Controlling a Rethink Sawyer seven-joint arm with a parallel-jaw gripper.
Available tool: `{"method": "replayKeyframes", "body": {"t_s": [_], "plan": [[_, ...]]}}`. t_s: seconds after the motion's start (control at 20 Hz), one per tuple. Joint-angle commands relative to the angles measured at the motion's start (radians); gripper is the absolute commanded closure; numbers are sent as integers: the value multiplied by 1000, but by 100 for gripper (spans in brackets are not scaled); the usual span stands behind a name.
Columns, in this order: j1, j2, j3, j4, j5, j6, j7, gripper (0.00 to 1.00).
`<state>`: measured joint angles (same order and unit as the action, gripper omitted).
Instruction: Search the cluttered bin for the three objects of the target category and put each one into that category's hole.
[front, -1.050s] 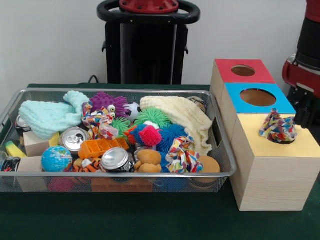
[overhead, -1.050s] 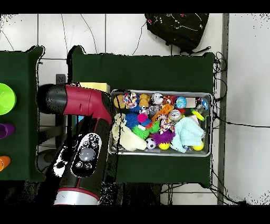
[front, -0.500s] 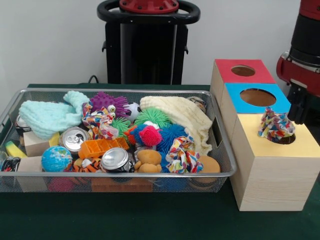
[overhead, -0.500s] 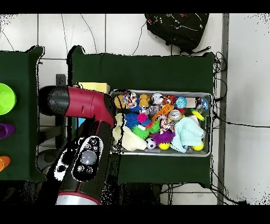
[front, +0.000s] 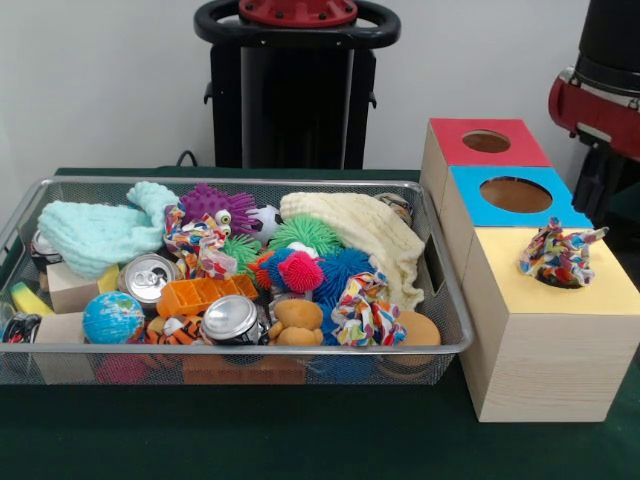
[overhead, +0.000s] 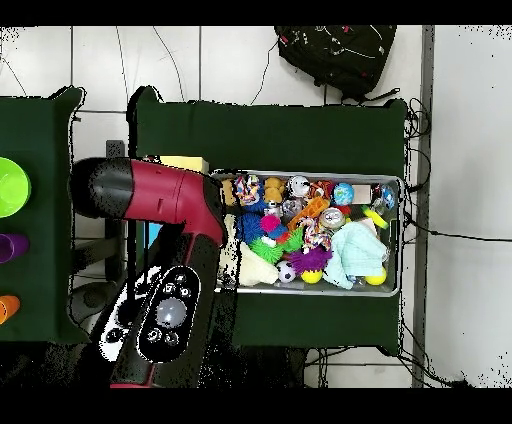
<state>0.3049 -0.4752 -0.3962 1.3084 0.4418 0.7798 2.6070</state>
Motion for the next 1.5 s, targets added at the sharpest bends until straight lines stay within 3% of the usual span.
{"method": "replayKeyframes", "body": {"t_s": [0.05, 0.6, 0.9, 1.2, 1.5], "plan": [[-29, 42, 53, 98, 24, -9, 211, 100], [-29, 52, 92, 193, 20, -132, 167, 100], [-32, 72, 105, 200, 21, -173, 158, 100], [-49, 135, 111, 112, 25, -182, 155, 100], [-58, 168, 93, -36, 48, -60, 203, 100]]}}
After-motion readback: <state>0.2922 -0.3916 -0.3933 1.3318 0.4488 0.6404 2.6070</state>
